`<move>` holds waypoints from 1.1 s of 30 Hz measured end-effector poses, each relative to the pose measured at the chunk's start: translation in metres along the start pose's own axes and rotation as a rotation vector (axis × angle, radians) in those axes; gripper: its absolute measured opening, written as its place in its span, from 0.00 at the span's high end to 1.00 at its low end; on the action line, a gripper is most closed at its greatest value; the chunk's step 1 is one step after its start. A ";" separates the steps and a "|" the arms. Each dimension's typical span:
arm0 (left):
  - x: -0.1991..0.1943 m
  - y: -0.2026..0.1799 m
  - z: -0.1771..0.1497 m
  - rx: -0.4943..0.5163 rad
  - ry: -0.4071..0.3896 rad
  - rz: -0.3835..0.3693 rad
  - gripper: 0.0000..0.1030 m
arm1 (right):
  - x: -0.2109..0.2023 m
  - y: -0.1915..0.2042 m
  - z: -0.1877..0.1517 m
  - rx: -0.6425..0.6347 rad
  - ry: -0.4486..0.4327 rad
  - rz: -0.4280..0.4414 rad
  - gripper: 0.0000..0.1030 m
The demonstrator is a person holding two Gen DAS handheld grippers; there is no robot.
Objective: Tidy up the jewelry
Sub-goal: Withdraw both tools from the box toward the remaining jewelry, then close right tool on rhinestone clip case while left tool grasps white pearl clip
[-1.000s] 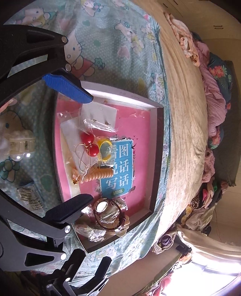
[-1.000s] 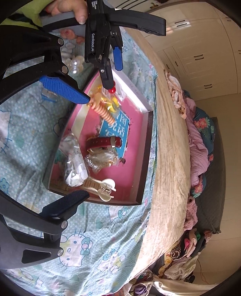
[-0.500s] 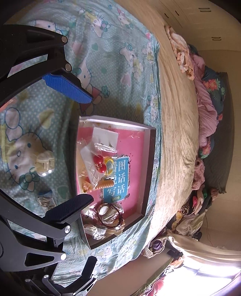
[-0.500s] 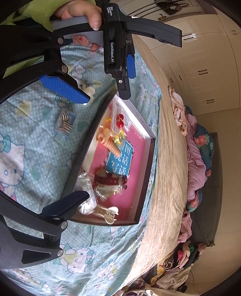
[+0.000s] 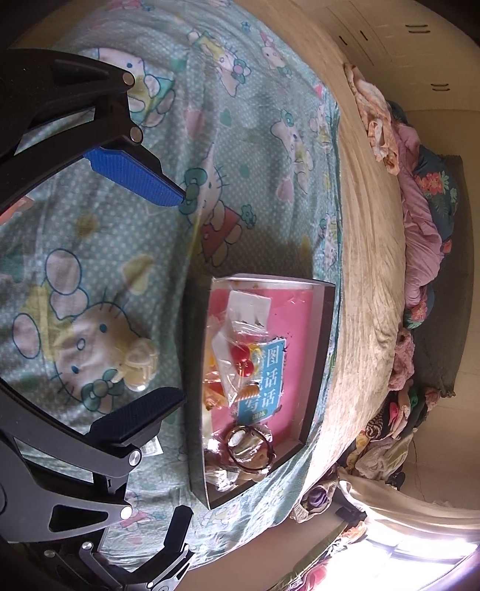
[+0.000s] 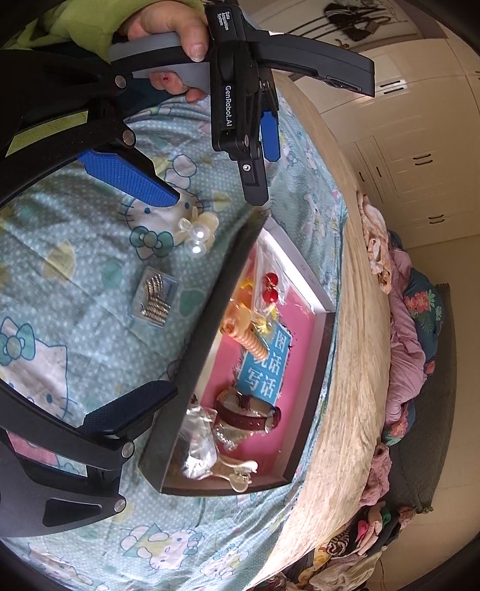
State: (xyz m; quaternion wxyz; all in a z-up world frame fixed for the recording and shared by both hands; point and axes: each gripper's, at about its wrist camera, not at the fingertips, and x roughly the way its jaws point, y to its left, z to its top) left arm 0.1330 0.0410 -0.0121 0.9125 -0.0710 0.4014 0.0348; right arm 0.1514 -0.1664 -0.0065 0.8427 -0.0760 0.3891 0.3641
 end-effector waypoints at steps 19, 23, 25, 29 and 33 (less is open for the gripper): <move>0.026 -0.015 -0.028 0.018 0.125 -0.138 0.39 | 0.062 -0.017 -0.024 0.138 0.098 0.064 0.34; 0.037 -0.020 -0.030 0.020 0.149 -0.171 0.49 | 0.065 -0.017 -0.022 0.110 0.079 0.062 0.52; 0.041 -0.023 -0.030 0.020 0.154 -0.183 0.51 | 0.065 -0.019 -0.021 0.114 0.076 0.076 0.52; 0.052 -0.026 -0.030 0.018 0.181 -0.185 0.70 | 0.052 -0.027 -0.022 0.109 0.053 0.067 0.52; 0.057 -0.031 -0.032 0.030 0.183 -0.181 0.74 | 0.035 -0.036 -0.019 0.117 0.019 0.057 0.52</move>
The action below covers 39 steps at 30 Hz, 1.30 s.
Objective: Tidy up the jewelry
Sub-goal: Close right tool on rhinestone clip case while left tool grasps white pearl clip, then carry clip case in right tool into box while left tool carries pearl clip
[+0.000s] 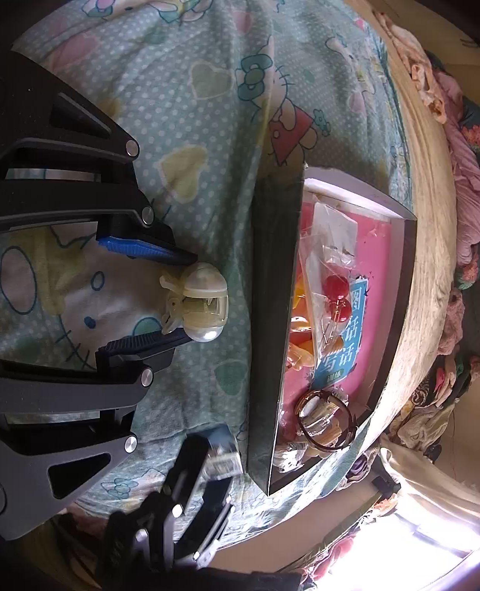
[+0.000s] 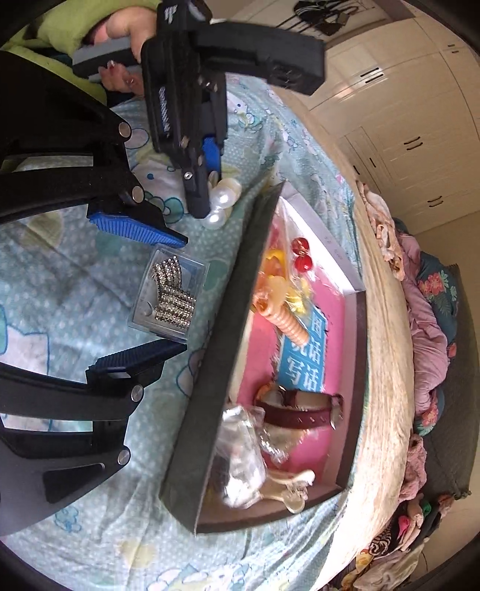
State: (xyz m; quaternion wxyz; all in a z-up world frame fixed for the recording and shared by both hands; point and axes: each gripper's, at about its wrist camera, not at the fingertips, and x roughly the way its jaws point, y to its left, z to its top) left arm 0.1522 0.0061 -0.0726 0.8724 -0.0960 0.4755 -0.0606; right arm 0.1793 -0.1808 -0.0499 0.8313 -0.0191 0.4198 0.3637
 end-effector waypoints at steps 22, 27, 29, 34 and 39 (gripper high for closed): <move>-0.052 -0.031 0.052 0.048 -0.191 -0.007 0.74 | -0.084 -0.035 0.035 -0.030 -0.213 -0.123 0.52; -0.045 -0.046 0.063 0.081 -0.195 -0.008 0.74 | -0.088 -0.045 0.041 -0.019 -0.239 -0.144 0.52; -0.042 -0.051 0.066 0.091 -0.195 -0.015 0.74 | -0.089 -0.050 0.043 -0.012 -0.246 -0.145 0.52; -0.032 -0.060 0.071 0.109 -0.184 -0.020 0.74 | -0.089 -0.058 0.048 -0.005 -0.254 -0.151 0.52; -0.023 -0.064 0.075 0.114 -0.172 -0.027 0.74 | -0.085 -0.063 0.050 -0.004 -0.255 -0.154 0.52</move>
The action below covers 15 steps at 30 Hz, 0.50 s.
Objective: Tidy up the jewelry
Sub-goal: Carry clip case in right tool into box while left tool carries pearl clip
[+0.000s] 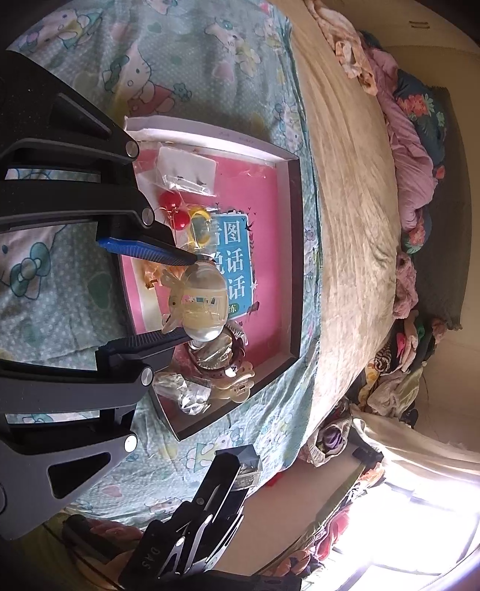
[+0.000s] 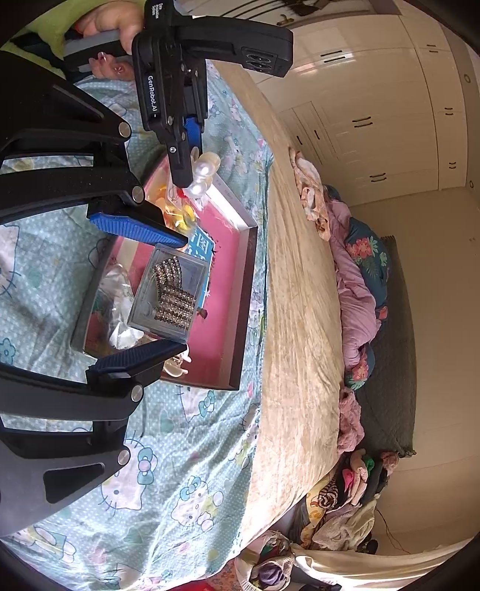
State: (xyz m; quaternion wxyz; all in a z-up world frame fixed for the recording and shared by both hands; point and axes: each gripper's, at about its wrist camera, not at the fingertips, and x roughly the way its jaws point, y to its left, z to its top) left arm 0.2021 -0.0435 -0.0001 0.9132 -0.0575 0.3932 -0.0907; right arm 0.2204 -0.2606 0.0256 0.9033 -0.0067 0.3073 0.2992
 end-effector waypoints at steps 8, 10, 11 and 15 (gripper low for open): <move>0.014 -0.003 0.001 0.001 0.016 -0.014 0.74 | 0.011 -0.007 0.004 -0.003 0.001 -0.010 0.52; 0.017 -0.004 0.001 0.002 0.021 -0.016 0.74 | 0.014 -0.010 0.005 0.000 0.004 -0.014 0.52; 0.019 -0.005 0.000 0.002 0.023 -0.019 0.74 | 0.015 -0.011 0.005 0.003 0.005 -0.014 0.52; 0.024 -0.008 -0.001 0.007 0.029 -0.030 0.74 | 0.019 -0.014 0.004 0.009 0.010 -0.015 0.52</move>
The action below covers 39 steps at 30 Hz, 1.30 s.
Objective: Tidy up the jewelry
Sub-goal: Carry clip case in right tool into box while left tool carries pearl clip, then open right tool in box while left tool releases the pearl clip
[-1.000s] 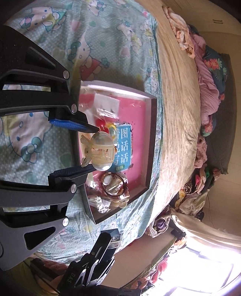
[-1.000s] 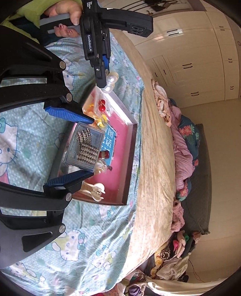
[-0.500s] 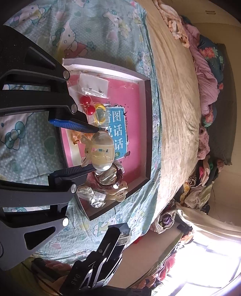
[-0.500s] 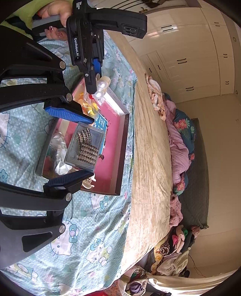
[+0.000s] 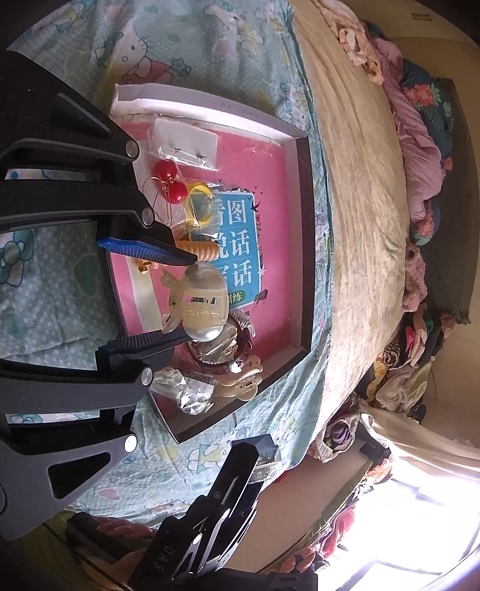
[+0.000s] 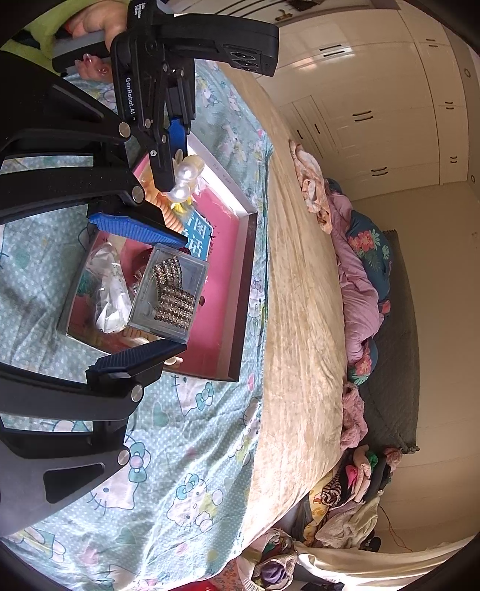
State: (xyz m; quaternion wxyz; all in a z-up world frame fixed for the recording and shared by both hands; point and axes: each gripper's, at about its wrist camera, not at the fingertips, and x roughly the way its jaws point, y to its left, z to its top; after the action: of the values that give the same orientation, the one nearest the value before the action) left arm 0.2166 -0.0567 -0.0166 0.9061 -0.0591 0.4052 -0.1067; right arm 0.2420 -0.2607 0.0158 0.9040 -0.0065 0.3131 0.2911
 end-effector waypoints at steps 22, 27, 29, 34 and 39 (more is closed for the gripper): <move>0.038 -0.004 -0.011 0.051 0.076 -0.010 0.74 | 0.038 -0.004 -0.022 0.017 0.109 -0.004 0.52; 0.042 0.001 -0.013 0.040 0.086 -0.008 0.74 | 0.050 -0.002 -0.021 0.003 0.128 -0.008 0.52; 0.043 0.002 -0.014 0.035 0.085 -0.012 0.74 | 0.055 -0.001 -0.021 -0.001 0.142 -0.006 0.52; 0.043 0.004 -0.014 0.031 0.084 -0.015 0.74 | 0.063 0.003 -0.025 -0.001 0.168 0.005 0.52; 0.043 0.005 -0.015 0.030 0.084 -0.014 0.74 | 0.059 0.003 -0.026 0.012 0.166 0.006 0.42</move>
State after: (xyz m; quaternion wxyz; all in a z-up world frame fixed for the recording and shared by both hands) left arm 0.2343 -0.0630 -0.0586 0.8883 -0.0437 0.4408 -0.1217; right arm 0.2629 -0.2328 -0.0385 0.8740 -0.0242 0.3890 0.2902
